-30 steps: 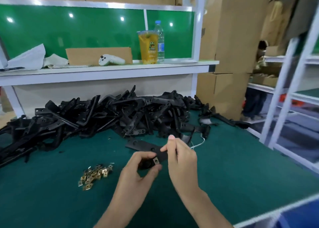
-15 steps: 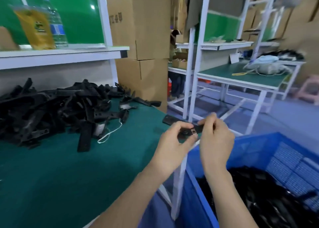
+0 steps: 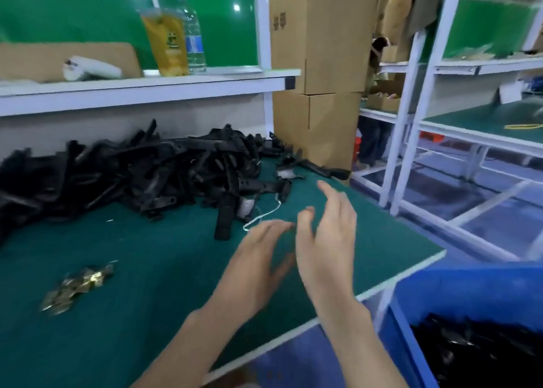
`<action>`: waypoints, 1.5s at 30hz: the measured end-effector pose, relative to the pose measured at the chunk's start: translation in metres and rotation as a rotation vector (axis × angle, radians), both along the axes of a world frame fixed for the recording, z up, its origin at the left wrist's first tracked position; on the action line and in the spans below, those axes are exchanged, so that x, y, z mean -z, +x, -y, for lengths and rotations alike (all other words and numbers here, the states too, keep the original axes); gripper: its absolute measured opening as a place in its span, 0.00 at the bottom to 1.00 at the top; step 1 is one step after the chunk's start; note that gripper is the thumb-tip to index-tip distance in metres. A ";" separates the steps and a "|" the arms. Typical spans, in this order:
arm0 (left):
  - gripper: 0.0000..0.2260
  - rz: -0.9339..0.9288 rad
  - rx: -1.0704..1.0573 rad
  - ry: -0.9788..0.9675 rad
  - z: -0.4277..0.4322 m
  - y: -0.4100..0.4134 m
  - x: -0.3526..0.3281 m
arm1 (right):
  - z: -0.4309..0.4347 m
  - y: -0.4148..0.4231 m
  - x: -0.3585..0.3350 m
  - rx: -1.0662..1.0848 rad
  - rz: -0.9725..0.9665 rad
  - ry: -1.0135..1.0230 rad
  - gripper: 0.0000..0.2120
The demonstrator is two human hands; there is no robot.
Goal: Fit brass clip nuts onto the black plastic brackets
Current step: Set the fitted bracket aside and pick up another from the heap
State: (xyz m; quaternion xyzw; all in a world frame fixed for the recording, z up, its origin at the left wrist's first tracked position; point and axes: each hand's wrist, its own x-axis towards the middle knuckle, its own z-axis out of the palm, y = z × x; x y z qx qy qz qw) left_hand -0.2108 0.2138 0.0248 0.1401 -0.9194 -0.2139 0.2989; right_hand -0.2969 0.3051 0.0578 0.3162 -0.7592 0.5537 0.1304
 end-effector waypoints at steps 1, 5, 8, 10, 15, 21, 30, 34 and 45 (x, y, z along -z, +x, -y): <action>0.22 -0.025 -0.130 -0.039 0.023 0.032 0.003 | 0.026 0.016 0.001 -0.107 -0.027 0.028 0.21; 0.32 0.086 -0.606 -0.124 0.095 0.161 0.020 | 0.110 0.086 0.018 -0.470 -0.099 0.205 0.21; 0.38 0.315 -0.792 -0.018 0.129 0.233 0.036 | 0.157 0.127 0.037 -0.695 -0.110 0.367 0.24; 0.37 0.379 -0.787 0.108 0.145 0.260 0.044 | 0.183 0.146 0.049 -0.837 -0.152 0.496 0.26; 0.25 0.320 -0.638 0.011 0.169 0.273 0.044 | 0.230 0.167 0.065 -1.067 -0.346 0.730 0.28; 0.23 0.286 -0.589 -0.013 0.191 0.277 0.044 | 0.247 0.152 0.077 -1.070 -0.267 0.576 0.20; 0.09 -0.143 -0.716 0.318 0.206 0.302 0.049 | 0.252 0.143 0.081 -1.027 -0.158 0.503 0.20; 0.07 -0.222 -0.900 0.315 0.212 0.311 0.052 | 0.252 0.142 0.080 -1.027 -0.008 0.413 0.18; 0.20 0.062 -0.928 0.237 0.248 0.279 0.040 | 0.255 0.137 0.077 -0.994 0.293 0.278 0.11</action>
